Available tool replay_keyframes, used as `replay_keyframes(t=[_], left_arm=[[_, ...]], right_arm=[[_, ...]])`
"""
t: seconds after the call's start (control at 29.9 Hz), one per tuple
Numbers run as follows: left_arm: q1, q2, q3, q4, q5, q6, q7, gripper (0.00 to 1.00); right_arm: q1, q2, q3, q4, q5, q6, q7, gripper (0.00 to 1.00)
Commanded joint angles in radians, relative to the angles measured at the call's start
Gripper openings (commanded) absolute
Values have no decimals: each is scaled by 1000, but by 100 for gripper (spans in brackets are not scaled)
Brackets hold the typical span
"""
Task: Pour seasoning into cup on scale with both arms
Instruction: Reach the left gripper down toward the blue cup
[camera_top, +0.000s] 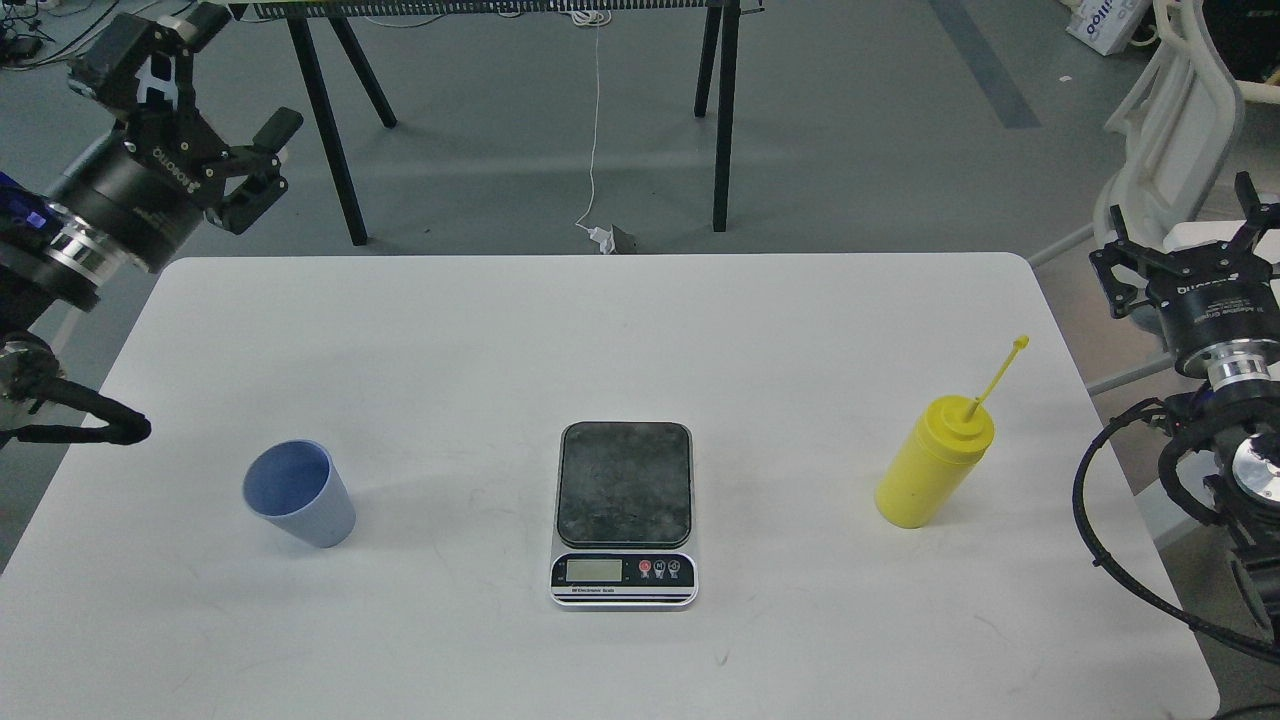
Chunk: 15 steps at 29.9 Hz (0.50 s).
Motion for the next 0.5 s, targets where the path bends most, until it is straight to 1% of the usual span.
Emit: replay_keyframes(t=[0.0, 0.07, 0.2, 0.3, 0.47], left_arm=[[50, 71, 9, -105, 300, 68, -4, 96], [66, 78, 9, -110, 434, 73, -5, 96], [82, 80, 30, -96, 792, 93, -5, 88], [116, 86, 78, -65, 1049, 153, -5, 88], [125, 88, 173, -12, 1267, 223, 0, 83]], right_arm=[[-32, -1, 30, 15, 0, 0, 0, 99], [-38, -3, 33, 18, 0, 0, 0, 99], [-46, -3, 35, 16, 0, 0, 0, 99], [-49, -3, 35, 16, 0, 0, 0, 99], [-55, -3, 35, 16, 0, 0, 0, 99]])
